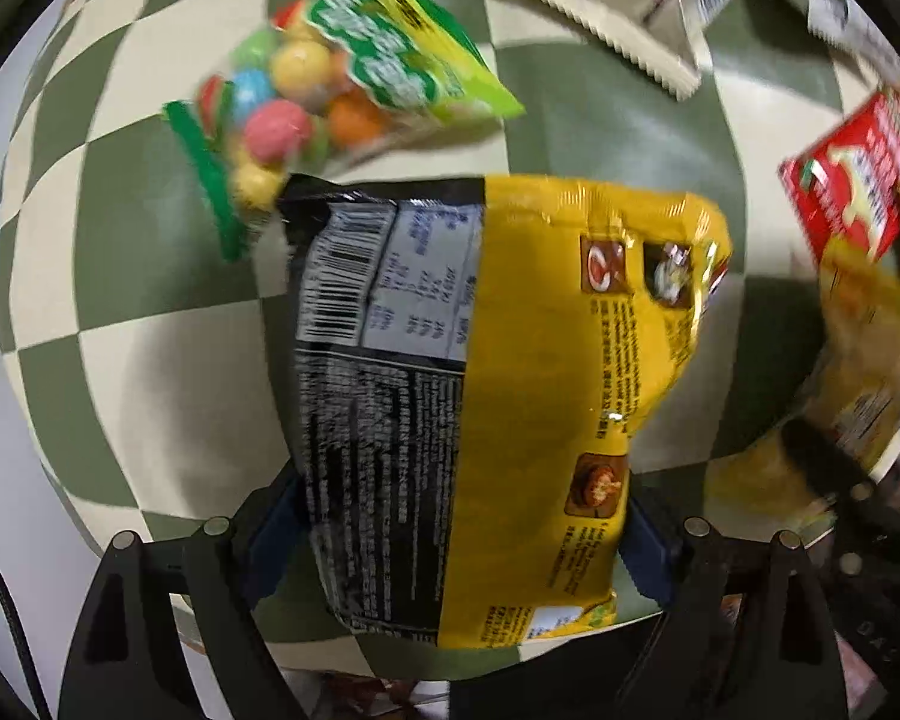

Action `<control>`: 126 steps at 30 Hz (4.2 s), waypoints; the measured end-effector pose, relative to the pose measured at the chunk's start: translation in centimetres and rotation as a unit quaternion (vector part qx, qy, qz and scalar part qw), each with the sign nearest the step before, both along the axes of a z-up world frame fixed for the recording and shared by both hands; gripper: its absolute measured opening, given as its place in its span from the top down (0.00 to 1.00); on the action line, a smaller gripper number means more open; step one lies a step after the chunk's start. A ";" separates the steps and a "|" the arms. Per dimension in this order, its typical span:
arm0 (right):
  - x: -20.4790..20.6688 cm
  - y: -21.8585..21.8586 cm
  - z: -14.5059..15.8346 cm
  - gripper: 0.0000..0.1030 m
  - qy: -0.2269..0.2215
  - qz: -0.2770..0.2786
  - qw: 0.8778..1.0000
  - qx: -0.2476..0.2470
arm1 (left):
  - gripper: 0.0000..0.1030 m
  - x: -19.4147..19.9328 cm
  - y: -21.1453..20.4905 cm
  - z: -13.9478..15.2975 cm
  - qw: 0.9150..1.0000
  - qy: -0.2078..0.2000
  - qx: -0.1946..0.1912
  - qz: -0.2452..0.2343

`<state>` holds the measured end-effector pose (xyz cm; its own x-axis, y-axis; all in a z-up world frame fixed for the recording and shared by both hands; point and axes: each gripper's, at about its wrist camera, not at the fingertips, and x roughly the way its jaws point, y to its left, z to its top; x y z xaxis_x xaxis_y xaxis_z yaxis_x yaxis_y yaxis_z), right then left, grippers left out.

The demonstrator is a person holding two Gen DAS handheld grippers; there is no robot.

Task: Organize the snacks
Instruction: 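Grasp the black-and-yellow bag with left tool while right tool grasps the cream-bun bag, then carry both bags into the cardboard box and open both tools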

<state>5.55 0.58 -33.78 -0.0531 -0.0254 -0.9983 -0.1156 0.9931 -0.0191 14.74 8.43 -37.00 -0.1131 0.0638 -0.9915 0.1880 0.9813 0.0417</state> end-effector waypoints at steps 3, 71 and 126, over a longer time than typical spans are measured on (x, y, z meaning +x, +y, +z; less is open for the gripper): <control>0.4 0.5 0.6 0.27 -0.014 0.036 0.999 -0.021 | 0.15 -0.6 0.7 -0.3 0.999 -0.018 -0.006 0.033; 15.2 -15.5 24.2 0.49 -0.204 -0.053 0.959 0.191 | 0.16 7.6 -6.3 28.5 0.966 -0.192 -0.145 0.099; 29.1 -21.0 22.2 0.04 -0.183 -0.059 0.977 0.090 | 0.09 21.5 -10.7 27.8 0.963 -0.246 -0.068 0.084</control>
